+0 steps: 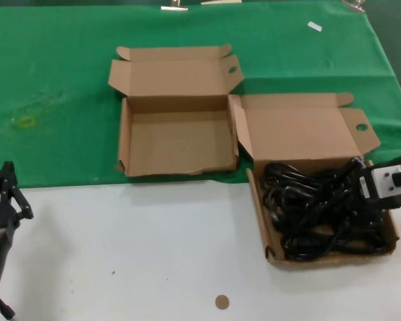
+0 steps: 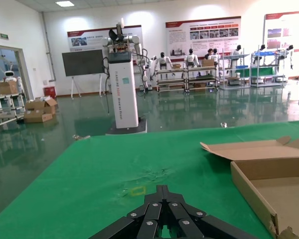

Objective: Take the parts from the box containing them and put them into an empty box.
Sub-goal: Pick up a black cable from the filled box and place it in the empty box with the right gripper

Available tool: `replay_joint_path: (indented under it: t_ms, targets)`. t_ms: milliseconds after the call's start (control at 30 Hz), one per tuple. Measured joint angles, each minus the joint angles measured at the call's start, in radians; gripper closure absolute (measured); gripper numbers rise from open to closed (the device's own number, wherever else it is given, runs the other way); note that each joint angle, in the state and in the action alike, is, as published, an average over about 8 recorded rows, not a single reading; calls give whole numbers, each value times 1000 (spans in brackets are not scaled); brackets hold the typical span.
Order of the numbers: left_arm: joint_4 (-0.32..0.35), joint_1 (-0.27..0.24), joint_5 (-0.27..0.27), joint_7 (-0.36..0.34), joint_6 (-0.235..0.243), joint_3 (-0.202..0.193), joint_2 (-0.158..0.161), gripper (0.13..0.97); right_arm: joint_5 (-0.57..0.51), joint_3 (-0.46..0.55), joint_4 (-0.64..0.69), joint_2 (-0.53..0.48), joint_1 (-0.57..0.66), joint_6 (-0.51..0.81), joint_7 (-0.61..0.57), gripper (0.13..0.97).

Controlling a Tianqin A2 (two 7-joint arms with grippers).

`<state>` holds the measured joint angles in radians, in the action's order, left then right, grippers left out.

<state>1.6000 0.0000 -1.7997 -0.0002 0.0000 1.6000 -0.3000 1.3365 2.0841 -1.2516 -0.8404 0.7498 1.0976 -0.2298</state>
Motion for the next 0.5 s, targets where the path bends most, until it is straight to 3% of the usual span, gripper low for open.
replay_joint_path:
  t_ms: [333,500]
  targets:
    - [0,0,0,0,0,0,0,953,1,-27,-70,-29,-2,22,53,859]
    - [0,0,0,0,0,0,0,953,6,-43,-108,-48,8,41,84,862]
